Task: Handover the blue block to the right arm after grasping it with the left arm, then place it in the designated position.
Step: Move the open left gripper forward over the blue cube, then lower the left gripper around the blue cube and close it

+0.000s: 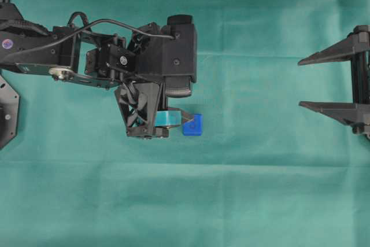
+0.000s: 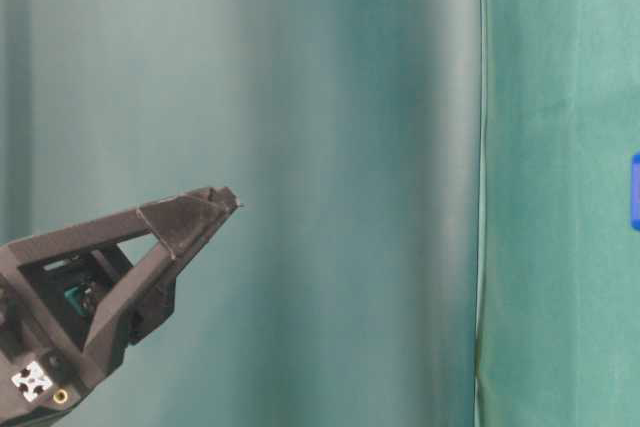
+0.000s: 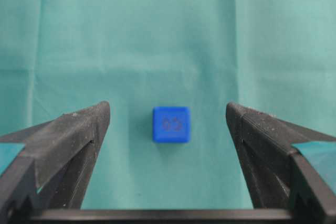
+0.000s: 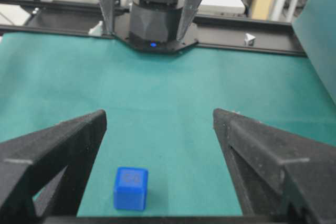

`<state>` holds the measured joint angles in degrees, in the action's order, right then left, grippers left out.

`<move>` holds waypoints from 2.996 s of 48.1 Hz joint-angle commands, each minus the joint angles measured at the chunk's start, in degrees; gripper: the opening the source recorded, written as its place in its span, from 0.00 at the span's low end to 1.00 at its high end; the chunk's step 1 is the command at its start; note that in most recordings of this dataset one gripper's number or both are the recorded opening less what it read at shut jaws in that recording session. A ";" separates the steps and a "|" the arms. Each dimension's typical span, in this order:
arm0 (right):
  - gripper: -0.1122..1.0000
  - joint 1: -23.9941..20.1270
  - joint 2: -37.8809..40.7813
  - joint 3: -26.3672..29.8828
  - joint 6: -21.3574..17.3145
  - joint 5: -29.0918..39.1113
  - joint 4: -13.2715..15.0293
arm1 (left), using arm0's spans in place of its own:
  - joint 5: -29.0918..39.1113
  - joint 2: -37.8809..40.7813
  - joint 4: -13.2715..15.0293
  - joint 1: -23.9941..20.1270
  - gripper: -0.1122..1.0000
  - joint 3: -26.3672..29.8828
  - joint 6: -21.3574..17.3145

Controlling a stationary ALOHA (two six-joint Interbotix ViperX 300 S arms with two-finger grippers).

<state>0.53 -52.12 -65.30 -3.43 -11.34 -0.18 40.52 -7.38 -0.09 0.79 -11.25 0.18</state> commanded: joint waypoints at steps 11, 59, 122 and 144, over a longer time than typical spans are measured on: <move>0.94 0.09 0.26 1.67 0.09 -0.26 0.18 | -0.35 -0.62 -0.09 0.18 1.00 1.32 0.00; 0.94 0.09 0.26 1.67 0.09 -0.26 0.18 | -5.36 0.00 0.00 0.18 1.00 -3.87 0.00; 0.94 0.09 2.29 1.32 0.09 -0.26 0.18 | -24.43 21.27 0.00 0.09 1.00 -11.69 0.09; 0.94 0.18 2.64 1.23 0.18 -0.18 0.18 | -26.46 23.38 0.00 0.09 1.00 -11.78 0.18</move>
<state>0.53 -49.75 -65.30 -3.43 -11.34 -0.09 14.50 16.96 0.00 0.79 -23.91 0.35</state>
